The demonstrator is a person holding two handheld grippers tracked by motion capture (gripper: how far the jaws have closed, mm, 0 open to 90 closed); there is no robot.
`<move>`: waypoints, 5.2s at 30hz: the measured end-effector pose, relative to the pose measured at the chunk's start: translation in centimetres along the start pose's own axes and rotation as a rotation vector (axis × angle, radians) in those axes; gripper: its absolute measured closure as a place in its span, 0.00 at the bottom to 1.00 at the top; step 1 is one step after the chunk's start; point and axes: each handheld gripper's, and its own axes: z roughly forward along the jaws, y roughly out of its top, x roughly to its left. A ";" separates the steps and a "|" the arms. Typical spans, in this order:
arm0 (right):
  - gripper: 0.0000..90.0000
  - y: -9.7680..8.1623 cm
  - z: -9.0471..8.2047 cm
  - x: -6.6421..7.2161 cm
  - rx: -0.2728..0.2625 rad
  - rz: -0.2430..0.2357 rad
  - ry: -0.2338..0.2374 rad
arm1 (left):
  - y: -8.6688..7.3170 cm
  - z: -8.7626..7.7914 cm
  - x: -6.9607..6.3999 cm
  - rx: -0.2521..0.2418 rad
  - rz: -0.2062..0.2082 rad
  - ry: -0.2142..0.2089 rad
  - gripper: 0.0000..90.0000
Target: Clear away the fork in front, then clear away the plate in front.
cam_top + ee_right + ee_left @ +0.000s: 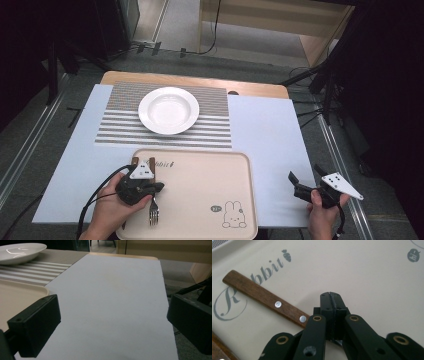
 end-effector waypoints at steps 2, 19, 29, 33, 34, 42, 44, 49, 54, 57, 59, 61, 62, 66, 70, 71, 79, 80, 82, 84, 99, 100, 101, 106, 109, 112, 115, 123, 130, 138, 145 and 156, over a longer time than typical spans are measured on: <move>0.00 0.0 0.0 0.0 0.000 0.000 0.000 | -0.2 -0.1 0.0 0.012 0.004 0.006 0.99; 0.00 0.0 0.1 0.1 0.009 -0.012 -0.002 | -1.8 -1.4 1.2 0.011 -0.019 -0.010 0.99; 0.00 0.0 0.2 0.2 0.005 -0.020 0.003 | -1.7 -1.9 2.0 -0.081 -0.089 -0.028 0.93; 0.00 0.0 0.2 0.2 0.004 -0.023 0.005 | -1.5 -2.2 2.3 -0.130 -0.111 -0.063 0.85; 0.00 0.0 0.2 0.2 0.005 -0.026 0.006 | -1.3 -2.4 2.3 -0.159 -0.118 -0.074 0.82; 0.00 0.0 0.2 0.3 0.003 -0.030 0.011 | -0.4 -2.9 2.4 -0.225 -0.129 -0.067 0.46; 0.00 0.0 0.2 0.3 0.003 -0.030 0.012 | -0.3 -3.0 2.7 -0.242 -0.143 -0.078 0.41; 0.00 0.0 0.3 0.3 0.002 -0.036 0.014 | -0.2 -3.4 3.5 -0.285 -0.178 -0.110 0.15; 0.00 0.0 0.3 0.3 0.005 -0.041 0.016 | -0.2 -4.0 4.1 -0.326 -0.195 -0.120 0.00; 0.00 0.0 0.3 0.4 0.005 -0.042 0.016 | -0.2 -4.2 4.4 -0.344 -0.202 -0.122 0.00; 0.00 0.0 0.3 0.4 0.005 -0.042 0.017 | -0.1 -4.3 4.7 -0.350 -0.209 -0.119 0.00; 0.00 0.0 0.3 0.4 0.006 -0.044 0.015 | 0.0 -4.4 4.9 -0.354 -0.211 -0.121 0.00; 0.00 0.0 0.3 0.4 0.005 -0.044 0.016 | 0.1 -4.4 5.0 -0.355 -0.211 -0.121 0.00; 0.00 0.0 0.3 0.4 0.003 -0.045 0.018 | 0.5 -4.6 5.6 -0.367 -0.232 -0.123 0.00; 0.00 0.0 0.3 0.4 0.002 -0.044 0.019 | 0.9 -4.7 6.4 -0.379 -0.250 -0.122 0.00; 0.00 0.0 0.3 0.4 0.002 -0.045 0.019 | 0.9 -4.7 6.4 -0.379 -0.250 -0.122 0.00; 0.00 0.0 0.3 0.5 0.003 -0.051 0.020 | 1.9 -5.2 7.9 -0.397 -0.266 -0.087 0.00; 0.00 0.0 0.3 0.5 0.002 -0.052 0.019 | 2.0 -5.2 8.1 -0.395 -0.265 -0.087 0.00; 0.00 -0.1 0.3 0.5 0.002 -0.052 0.021 | 2.1 -5.2 8.2 -0.397 -0.266 -0.083 0.00; 0.00 -0.1 0.3 0.5 0.003 -0.053 0.022 | 2.4 -5.2 8.5 -0.390 -0.263 -0.075 0.00; 0.00 -0.1 0.4 0.6 0.002 -0.066 0.025 | 3.9 -4.7 10.9 -0.416 -0.309 -0.073 0.00; 0.00 -0.1 0.4 0.6 0.003 -0.065 0.025 | 4.0 -4.6 11.1 -0.417 -0.315 -0.073 0.00; 0.00 -0.1 0.4 0.6 0.003 -0.064 0.024 | 4.0 -4.6 11.3 -0.419 -0.321 -0.073 0.00; 0.00 -0.1 0.4 0.7 0.003 -0.066 0.026 | 4.4 -4.5 12.0 -0.415 -0.328 -0.060 0.00; 0.00 -0.1 0.4 0.7 0.003 -0.067 0.026 | 4.6 -4.2 12.4 -0.409 -0.333 -0.052 0.00; 0.00 -0.1 0.4 0.6 0.003 -0.067 0.027 | 4.7 -4.1 12.7 -0.407 -0.338 -0.049 0.00; 0.00 -0.1 0.4 0.6 0.002 -0.069 0.027 | 4.9 -3.9 13.1 -0.402 -0.339 -0.045 0.00; 0.00 -0.1 0.4 0.7 0.003 -0.074 0.029 | 5.3 -3.4 14.2 -0.403 -0.365 -0.042 0.00; 0.00 -0.1 0.4 0.7 0.004 -0.075 0.033 | 5.9 -2.9 15.2 -0.398 -0.378 -0.034 0.00; 0.00 -0.1 0.4 0.7 0.001 -0.077 0.041 | 6.6 -2.3 16.7 -0.390 -0.409 -0.018 0.00; 0.00 -0.1 0.4 0.7 0.001 -0.078 0.044 | 7.4 -1.3 18.0 -0.374 -0.428 -0.005 0.00; 0.00 -0.1 0.4 0.7 -0.001 -0.078 0.049 | 8.0 0.2 19.7 -0.342 -0.460 0.013 0.00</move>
